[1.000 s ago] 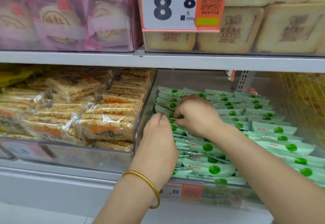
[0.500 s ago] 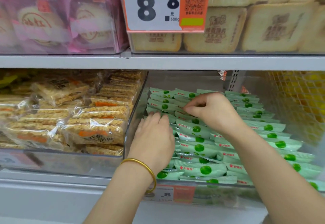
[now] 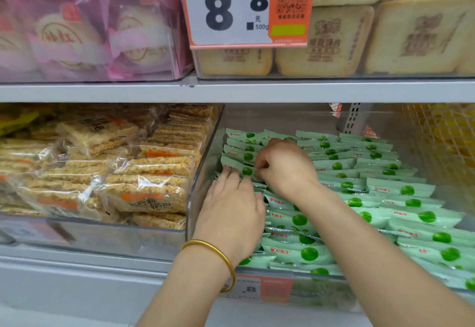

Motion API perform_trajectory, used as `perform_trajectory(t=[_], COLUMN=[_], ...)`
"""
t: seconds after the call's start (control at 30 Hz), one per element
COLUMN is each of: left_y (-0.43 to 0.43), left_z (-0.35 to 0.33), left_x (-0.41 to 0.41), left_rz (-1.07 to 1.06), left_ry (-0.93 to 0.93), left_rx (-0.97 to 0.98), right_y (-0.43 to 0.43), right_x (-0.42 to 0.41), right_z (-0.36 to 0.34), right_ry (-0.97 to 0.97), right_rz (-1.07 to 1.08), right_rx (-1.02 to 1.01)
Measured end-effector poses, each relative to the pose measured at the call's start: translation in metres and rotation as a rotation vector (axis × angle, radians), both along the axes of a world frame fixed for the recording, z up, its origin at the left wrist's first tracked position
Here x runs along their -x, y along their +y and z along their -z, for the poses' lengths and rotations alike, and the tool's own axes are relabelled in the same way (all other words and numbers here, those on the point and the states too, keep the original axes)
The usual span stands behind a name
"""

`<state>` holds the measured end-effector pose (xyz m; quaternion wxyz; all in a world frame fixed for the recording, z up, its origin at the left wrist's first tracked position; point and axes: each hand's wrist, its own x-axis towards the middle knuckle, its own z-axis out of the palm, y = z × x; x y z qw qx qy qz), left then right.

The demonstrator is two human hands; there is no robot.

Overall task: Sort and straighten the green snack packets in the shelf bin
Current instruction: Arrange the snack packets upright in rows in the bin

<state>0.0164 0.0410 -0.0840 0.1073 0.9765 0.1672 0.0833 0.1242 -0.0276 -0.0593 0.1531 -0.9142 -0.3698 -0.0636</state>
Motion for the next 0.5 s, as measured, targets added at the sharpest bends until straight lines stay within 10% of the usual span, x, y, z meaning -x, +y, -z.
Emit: perform_trajectory(t=[0.2,0.5], left_y=[-0.001,-0.003], left_z=[-0.001,-0.006], left_x=[0.002,0.005], left_rz=[-0.012,-0.022], left_ry=[0.007,0.019], left_rx=[0.024,0.055], right_y=[-0.004,-0.002], right_x=[-0.001,0.010], right_z=[-0.001,-0.003], right_ry=[0.115,-0.208], right_rz=[0.061,-0.009], right_rx=[-0.234,0.066])
